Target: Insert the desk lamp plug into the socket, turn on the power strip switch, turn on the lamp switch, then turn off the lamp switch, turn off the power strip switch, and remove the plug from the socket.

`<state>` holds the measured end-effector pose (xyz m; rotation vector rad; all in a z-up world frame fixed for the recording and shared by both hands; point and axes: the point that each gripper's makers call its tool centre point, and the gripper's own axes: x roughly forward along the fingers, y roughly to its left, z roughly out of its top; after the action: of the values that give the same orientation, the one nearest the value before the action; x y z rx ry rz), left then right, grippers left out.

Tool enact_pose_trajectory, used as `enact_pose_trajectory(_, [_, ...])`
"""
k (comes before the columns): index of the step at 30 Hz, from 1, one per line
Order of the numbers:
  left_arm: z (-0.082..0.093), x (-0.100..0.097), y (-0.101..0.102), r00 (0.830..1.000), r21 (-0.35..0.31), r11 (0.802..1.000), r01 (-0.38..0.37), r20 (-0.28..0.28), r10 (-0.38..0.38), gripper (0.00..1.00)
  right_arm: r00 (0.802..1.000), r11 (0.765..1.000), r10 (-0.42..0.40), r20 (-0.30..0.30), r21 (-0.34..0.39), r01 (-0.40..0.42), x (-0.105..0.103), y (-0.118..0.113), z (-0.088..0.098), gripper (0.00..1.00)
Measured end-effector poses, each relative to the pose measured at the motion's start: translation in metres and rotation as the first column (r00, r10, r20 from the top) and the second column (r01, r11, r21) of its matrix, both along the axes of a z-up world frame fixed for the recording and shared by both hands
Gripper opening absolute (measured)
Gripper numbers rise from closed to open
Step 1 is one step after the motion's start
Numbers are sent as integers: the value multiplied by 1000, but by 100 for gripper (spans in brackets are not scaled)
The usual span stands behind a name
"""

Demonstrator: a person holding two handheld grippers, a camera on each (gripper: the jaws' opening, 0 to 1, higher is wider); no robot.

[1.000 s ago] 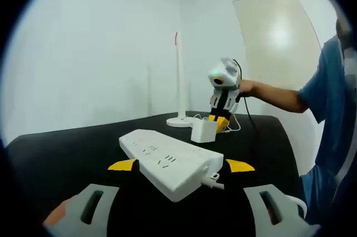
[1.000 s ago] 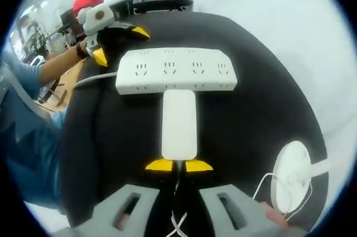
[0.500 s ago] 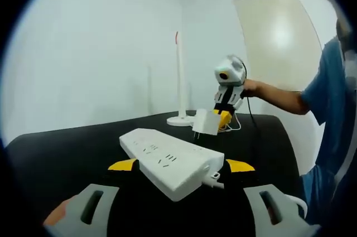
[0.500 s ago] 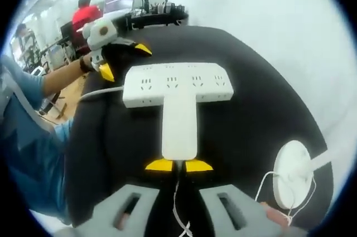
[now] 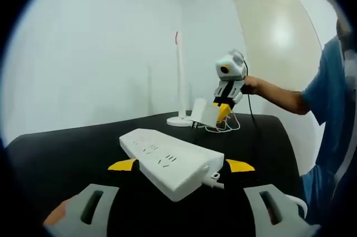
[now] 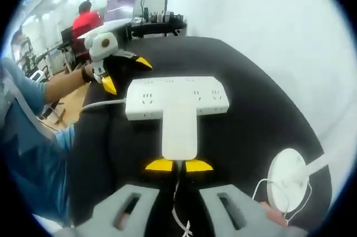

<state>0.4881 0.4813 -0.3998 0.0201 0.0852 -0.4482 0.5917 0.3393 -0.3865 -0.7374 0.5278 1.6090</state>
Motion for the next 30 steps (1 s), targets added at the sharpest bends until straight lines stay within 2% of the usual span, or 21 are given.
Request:
enact_pose_trajectory(14, [2,0,-1,1000,-4,1000,5,11,-5,58,999,999,34,7,22,-35,-14,22,13,6])
enact_pose_trajectory(25, [3,0,-2,1000,-9,1000,4,17,-4,58,997,996,83,5,10,-83,-35,42,8,6])
enact_pose_trajectory(30, [2,-1,6,1000,-11,1000,5,21,-5,58,995,995,99,1,12,-99,-42,49,7,6])
